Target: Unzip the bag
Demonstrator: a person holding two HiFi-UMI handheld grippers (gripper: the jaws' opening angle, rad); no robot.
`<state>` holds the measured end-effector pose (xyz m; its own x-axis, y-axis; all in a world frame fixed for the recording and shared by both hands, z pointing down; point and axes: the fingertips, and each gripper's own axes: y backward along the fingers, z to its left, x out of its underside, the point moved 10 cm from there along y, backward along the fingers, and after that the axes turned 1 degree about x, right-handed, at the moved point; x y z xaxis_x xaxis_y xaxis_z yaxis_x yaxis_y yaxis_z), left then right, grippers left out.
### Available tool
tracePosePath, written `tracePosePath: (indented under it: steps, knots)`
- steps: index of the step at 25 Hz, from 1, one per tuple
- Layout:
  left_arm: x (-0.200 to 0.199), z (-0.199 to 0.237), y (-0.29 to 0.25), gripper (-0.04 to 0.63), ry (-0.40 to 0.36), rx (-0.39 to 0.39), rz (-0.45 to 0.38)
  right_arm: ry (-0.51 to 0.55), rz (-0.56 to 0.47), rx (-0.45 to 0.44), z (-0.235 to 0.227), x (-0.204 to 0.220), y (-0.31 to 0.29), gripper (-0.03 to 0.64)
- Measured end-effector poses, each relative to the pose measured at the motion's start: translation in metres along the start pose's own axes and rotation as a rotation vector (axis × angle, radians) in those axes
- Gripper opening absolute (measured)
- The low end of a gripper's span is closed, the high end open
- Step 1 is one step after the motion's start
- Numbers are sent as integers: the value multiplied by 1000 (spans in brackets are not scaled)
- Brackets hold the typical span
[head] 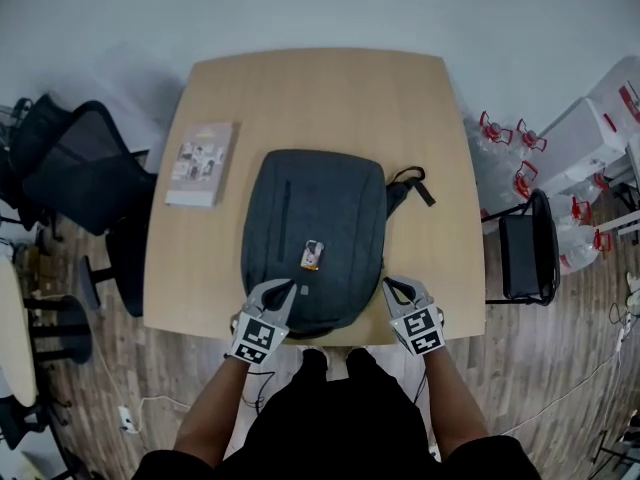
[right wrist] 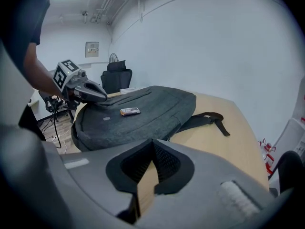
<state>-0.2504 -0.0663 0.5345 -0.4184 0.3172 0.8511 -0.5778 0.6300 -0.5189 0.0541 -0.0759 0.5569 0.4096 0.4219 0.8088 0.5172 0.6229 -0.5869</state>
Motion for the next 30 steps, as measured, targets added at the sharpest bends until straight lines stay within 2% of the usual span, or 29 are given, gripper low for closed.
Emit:
tracePosePath:
  steps: [6,7,8,12,17,23,26,30]
  knots:
    - [0,-7,-11,17,-37,-39,44,131,72,-10,-18,8,-18,6]
    - [1,-8,-12,17,-36,-42,47,144,84,-16,-19,8,-21,14]
    - [2,-9,-13,17,-35,-43,52,152,96,-19,-21,9,-24,79]
    - [4,-9,-13,17,-44,-48,77,191,122,-6,-23,12,-36,98]
    - [5,-9,-15,17,-42,-42,94,336,151,-14,-16,16,-46,103]
    - [-3,-7,-18,17,20,-17,88,338,141,59,-15,14,-51,101]
    - [-3,-7,-20,17,31,-1,100,324,115,104,-12,14,-48,12]
    - [0,-6,-21,17,37,8,106,274,92,116,-11,13,-44,11]
